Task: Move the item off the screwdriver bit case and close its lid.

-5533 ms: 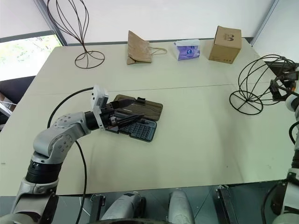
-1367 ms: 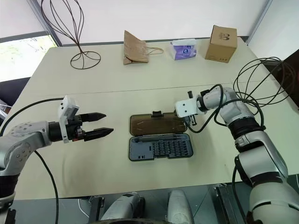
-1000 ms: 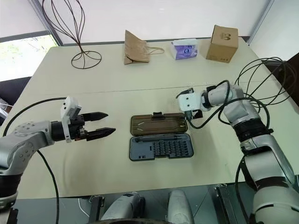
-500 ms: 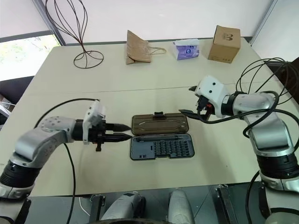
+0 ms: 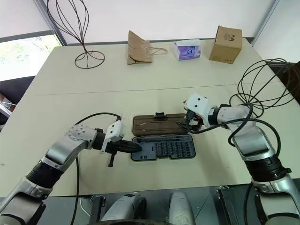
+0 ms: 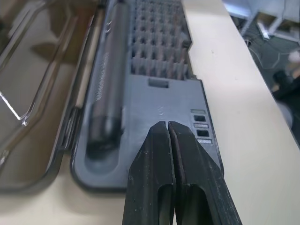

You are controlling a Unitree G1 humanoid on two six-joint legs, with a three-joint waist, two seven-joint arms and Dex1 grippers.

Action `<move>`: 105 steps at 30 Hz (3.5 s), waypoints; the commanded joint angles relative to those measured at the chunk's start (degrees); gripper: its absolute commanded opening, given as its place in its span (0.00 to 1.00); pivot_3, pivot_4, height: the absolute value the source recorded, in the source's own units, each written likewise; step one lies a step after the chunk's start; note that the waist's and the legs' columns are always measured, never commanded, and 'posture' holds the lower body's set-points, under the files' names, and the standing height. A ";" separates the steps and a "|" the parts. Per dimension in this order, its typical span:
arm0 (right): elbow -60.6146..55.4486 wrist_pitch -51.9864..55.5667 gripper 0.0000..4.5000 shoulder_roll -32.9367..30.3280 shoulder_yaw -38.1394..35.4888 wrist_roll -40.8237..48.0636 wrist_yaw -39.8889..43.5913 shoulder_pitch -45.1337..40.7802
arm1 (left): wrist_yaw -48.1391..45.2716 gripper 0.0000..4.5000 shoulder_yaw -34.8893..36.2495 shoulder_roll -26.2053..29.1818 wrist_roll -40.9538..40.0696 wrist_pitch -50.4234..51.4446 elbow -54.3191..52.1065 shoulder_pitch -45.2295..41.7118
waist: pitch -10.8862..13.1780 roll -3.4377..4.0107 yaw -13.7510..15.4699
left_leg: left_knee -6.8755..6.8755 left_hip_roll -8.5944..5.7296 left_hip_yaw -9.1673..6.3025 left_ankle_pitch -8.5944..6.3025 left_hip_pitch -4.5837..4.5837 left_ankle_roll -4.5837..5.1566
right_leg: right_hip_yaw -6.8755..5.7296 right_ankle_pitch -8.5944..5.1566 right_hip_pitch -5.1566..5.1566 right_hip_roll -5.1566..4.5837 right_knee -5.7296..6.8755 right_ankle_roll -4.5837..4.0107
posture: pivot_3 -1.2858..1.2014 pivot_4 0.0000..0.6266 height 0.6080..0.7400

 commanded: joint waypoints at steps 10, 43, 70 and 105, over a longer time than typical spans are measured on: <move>25.71 -9.49 1.00 4.77 8.21 -4.27 7.47 -15.90 | 1.84 0.01 -3.86 0.32 9.97 -10.21 5.91 3.06 | -0.12 -0.04 0.01 | 0.00 0.01 -0.05 0.00 0.09 0.00 | -0.03 0.00 0.10 0.02 0.01 0.00 | 0.52 0.24 1.00; -1.40 -17.61 0.01 4.91 -2.73 -15.25 -0.87 -0.37 | 9.74 0.00 -0.90 -2.94 8.42 -5.75 4.78 5.62 | -1.02 -0.16 1.21 | -0.17 0.12 -0.11 0.00 0.99 -0.04 | 0.01 -0.01 0.93 0.17 -0.07 -0.01 | 0.52 0.24 1.00; -15.11 -13.04 0.01 2.44 -4.68 -8.35 -1.30 10.63 | 21.26 0.00 28.27 -1.13 -37.67 36.92 -23.05 3.35 | -0.53 -0.12 1.41 | -0.06 0.14 -0.05 0.00 0.03 -0.04 | 0.02 -0.01 0.02 0.14 -0.04 0.00 | 0.52 0.24 1.00; -15.02 -12.75 0.66 1.54 -2.35 -8.49 -2.76 8.50 | 10.85 0.00 18.67 -13.43 -9.91 9.90 21.61 -10.51 | -0.44 -0.25 1.32 | -0.03 0.07 -0.04 0.02 -0.02 -0.06 | -0.04 -0.01 -0.02 0.09 -0.04 0.01 | 0.52 0.24 1.00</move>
